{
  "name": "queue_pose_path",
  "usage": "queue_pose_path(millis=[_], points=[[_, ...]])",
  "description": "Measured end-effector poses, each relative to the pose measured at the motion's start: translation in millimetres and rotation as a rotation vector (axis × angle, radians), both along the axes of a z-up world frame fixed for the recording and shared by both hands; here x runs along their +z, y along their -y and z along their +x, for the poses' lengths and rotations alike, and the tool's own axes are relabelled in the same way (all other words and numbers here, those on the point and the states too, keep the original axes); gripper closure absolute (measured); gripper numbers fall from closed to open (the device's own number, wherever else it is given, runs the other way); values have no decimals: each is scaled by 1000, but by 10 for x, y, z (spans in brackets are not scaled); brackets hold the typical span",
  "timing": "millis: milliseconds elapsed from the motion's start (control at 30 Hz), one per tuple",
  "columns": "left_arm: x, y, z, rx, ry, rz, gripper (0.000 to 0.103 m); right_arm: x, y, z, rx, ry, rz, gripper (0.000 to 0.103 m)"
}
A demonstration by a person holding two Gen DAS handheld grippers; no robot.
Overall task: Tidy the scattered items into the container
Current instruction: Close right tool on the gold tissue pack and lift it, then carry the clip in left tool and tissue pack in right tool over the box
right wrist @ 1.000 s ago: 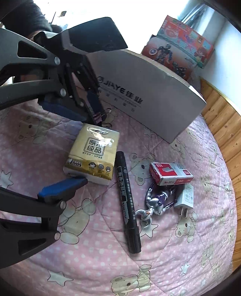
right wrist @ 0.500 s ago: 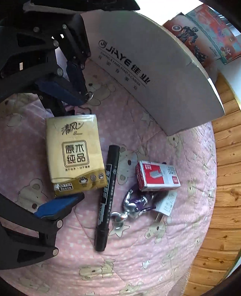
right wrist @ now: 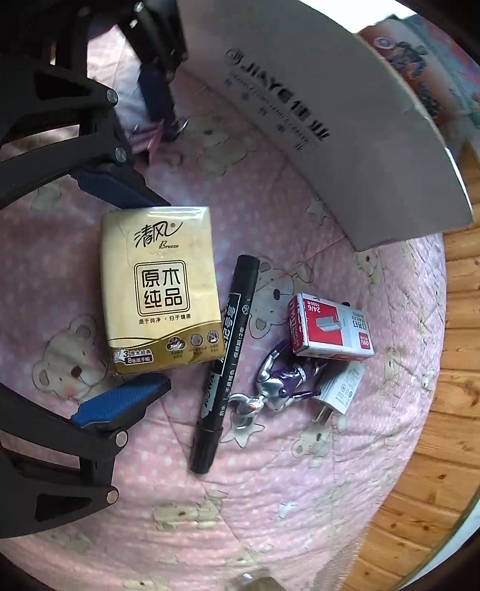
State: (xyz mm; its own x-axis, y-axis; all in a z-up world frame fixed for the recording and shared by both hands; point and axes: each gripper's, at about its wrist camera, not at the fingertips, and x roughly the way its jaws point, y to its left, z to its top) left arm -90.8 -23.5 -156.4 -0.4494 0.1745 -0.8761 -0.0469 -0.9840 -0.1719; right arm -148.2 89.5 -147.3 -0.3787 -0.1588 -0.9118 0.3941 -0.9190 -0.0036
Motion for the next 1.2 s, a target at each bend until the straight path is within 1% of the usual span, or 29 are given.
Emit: queue_pose_path(millis=[67,100,133,267,400,567,633,667,733,767,833,933,1200], points=[[-4,-17,-13,-7,-5,-10,66,-1,13,14,-1,-18,2,16],[-2,-21,-25,-7,-7,-13,66,12,10,11,2,-18,2,20],[2,-15,-40,-4,-7,-12,66,50,-9,4,-7,-30,5,29],[65,46,-81,25,-14,-2,66,110,-159,-23,-61,0,-29,29],[189,89,-56,41,-38,30,66,305,-284,50,-103,3,-101,29],[380,130,17,46,-71,72,66,564,-361,171,-113,-9,-163,29],[463,151,41,51,-88,92,66,667,-497,259,-115,-18,-182,29],[515,168,56,55,-96,108,66,644,-605,132,-114,-22,-193,29],[616,200,93,62,-113,130,66,705,-572,150,-116,-38,-209,29],[671,211,114,65,-124,140,66,677,-553,57,-117,-45,-218,29],[768,236,131,69,-146,157,66,713,-547,77,-121,-56,-235,29],[897,273,137,74,-181,166,66,765,-503,82,-119,-72,-250,29],[1066,353,184,98,-213,179,66,950,-363,193,-93,-102,-268,29]])
